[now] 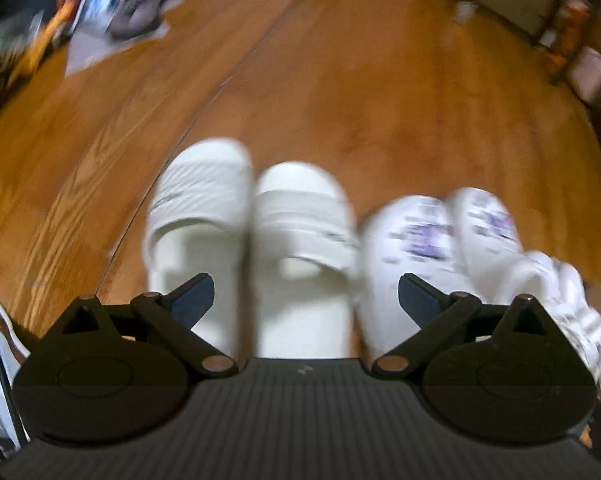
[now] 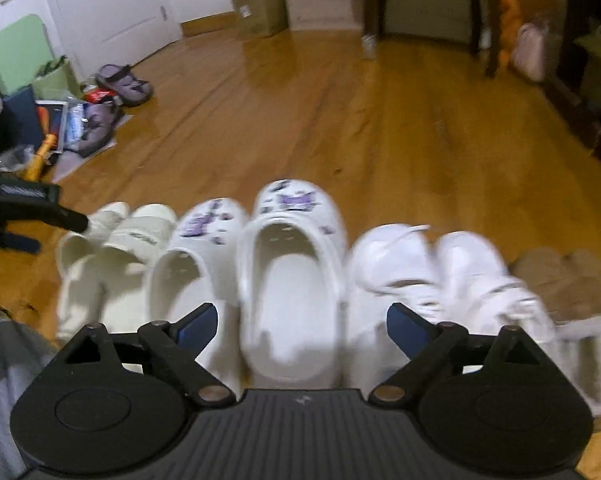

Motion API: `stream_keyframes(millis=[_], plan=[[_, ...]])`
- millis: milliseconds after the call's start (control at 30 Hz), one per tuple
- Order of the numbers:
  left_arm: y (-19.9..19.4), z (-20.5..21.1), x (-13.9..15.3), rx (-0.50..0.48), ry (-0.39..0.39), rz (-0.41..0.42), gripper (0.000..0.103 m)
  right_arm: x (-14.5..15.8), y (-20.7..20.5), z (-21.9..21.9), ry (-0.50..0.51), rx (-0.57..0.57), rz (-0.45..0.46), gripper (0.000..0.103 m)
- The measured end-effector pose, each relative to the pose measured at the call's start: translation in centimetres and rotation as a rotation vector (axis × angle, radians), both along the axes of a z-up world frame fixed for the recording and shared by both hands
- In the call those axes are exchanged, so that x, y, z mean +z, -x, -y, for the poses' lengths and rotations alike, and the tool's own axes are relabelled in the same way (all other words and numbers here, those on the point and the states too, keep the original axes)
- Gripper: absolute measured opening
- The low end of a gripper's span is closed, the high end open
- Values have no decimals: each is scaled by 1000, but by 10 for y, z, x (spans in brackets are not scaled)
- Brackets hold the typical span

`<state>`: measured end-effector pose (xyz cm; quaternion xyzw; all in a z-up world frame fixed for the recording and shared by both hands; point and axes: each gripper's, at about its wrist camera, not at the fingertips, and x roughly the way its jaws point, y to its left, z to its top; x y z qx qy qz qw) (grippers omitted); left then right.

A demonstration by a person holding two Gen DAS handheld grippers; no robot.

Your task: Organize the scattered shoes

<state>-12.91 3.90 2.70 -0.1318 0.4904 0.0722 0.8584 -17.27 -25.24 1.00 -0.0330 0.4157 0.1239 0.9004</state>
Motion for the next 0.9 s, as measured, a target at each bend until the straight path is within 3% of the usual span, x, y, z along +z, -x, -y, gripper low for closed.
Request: stream_keyframes(millis=[133, 267, 333, 467, 600, 900], plan=[[29, 69, 28, -118, 21, 67, 103, 5, 14, 17, 66, -48, 3, 93], [67, 105, 31, -204, 35, 69, 103, 9, 37, 29, 155, -82, 12, 99], [85, 110, 28, -161, 34, 31, 103, 10, 51, 39, 171, -92, 21, 101], [100, 105, 25, -59, 34, -26, 103, 4, 63, 59, 161, -121, -11, 101], [110, 115, 39, -37, -30, 15, 103, 6, 73, 79, 129, -145, -6, 101], [106, 182, 39, -212, -111, 10, 103, 9, 86, 110, 63, -168, 14, 101]])
